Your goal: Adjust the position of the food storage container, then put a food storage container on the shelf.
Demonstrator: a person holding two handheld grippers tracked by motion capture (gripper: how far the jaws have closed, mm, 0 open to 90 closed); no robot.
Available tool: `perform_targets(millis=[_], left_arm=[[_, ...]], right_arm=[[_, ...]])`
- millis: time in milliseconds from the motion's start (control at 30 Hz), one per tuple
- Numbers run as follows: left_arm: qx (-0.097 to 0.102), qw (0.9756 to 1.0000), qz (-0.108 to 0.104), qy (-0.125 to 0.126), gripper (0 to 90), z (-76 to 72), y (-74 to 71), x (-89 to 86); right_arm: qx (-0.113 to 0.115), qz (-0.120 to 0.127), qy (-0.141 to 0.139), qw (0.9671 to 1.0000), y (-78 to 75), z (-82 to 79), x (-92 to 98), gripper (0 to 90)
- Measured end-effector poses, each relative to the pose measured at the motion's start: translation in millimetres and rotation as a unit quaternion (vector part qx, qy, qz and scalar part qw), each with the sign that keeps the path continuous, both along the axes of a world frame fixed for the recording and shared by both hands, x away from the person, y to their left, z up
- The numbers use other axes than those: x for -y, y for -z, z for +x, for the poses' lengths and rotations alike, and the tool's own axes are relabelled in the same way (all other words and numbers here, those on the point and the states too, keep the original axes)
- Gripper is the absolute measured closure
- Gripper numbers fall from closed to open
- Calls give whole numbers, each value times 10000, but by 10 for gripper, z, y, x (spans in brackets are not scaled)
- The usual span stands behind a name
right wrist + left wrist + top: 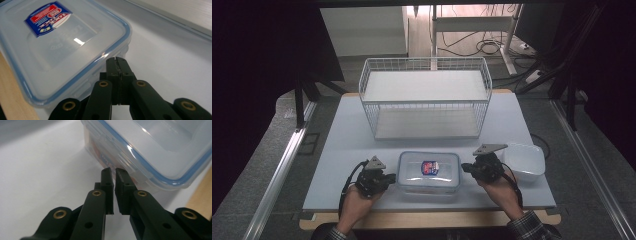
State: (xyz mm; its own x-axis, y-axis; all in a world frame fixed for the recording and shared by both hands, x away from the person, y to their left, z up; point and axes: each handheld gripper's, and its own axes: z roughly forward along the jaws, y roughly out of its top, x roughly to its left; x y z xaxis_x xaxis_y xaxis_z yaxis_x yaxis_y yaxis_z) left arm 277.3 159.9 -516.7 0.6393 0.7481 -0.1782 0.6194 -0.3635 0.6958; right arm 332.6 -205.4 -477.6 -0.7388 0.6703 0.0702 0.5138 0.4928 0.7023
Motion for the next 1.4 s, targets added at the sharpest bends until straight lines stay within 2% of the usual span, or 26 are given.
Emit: perform_targets(millis=[133, 200, 233, 267, 300, 333, 367, 433, 467, 500, 533, 600, 700, 767, 900, 1000, 1100, 1167, 1333, 1400], left_arm=[[60, 10000, -4, -21, 846, -35, 5, 12], [118, 9999, 25, -30, 771, -26, -7, -26], [202, 9997, 108, -111, 771, -35, -21, -49], [412, 9986, 222, -247, 650, -50, -50, -111], [467, 9984, 167, -274, 573, -53, -58, -147], [467, 9984, 167, -274, 491, -53, -58, -147], [499, 9982, 105, -306, 491, -52, -59, -187], [486, 9983, 67, -325, 353, -47, -42, -217], [496, 9982, 80, -328, 301, -49, -30, -222], [501, 9981, 132, -326, 201, -55, -22, -216], [512, 9981, 181, -300, 201, -57, -21, -212], [570, 9978, 236, -253, 145, -78, -28, -202], [621, 9977, 121, -222, 118, -95, -40, -220], [676, 9973, 73, -290, 91, -82, -32, -232], [648, 9973, -112, -338, 85, -49, 4, -264], [790, 9961, -97, -373, 85, -40, -6, -300], [709, 9963, -205, -437, 89, -34, -40, -322], [669, 9965, -244, -448, 65, -34, -76, -319], [717, 9968, -189, -310, 39, -36, -171, -274], [713, 9966, -364, -197, 31, -38, -205, -259]], right_arm=[[17, 22, 7, 10000, 5, 5, 14, 894], [71, 52, -49, 9999, -7, -29, 36, 871], [71, 52, -49, 9999, -7, -29, 36, 871], [219, 30, -82, 9997, -31, -78, 78, 828], [296, 63, -77, 9995, -43, -104, 112, 797], [296, 63, -77, 9995, -43, -104, 112, 797], [343, 117, -40, 9993, -56, -129, 150, 751], [427, 258, 38, 9987, -71, -175, 222, 645], [442, 318, 42, 9985, -72, -193, 250, 580], [437, 427, 55, 9981, -59, -212, 286, 465], [437, 427, 55, 9981, -59, -212, 286, 465], [377, 426, 62, 9984, -37, -202, 283, 397], [371, 458, 33, 9983, -27, -197, 262, 352], [444, 430, -48, 9981, -28, -206, 221, 309], [493, 431, -124, 9978, -25, -204, 197, 293], [508, 455, -174, 9975, -32, -205, 175, 281], [508, 475, -222, 9973, -45, -209, 153, 273], [407, 428, -276, 9979, -45, -197, 117, 247], [311, 413, -329, 9981, -40, -184, 76, 229], [288, 424, -360, 9980, -56, -177, 60, 223]])
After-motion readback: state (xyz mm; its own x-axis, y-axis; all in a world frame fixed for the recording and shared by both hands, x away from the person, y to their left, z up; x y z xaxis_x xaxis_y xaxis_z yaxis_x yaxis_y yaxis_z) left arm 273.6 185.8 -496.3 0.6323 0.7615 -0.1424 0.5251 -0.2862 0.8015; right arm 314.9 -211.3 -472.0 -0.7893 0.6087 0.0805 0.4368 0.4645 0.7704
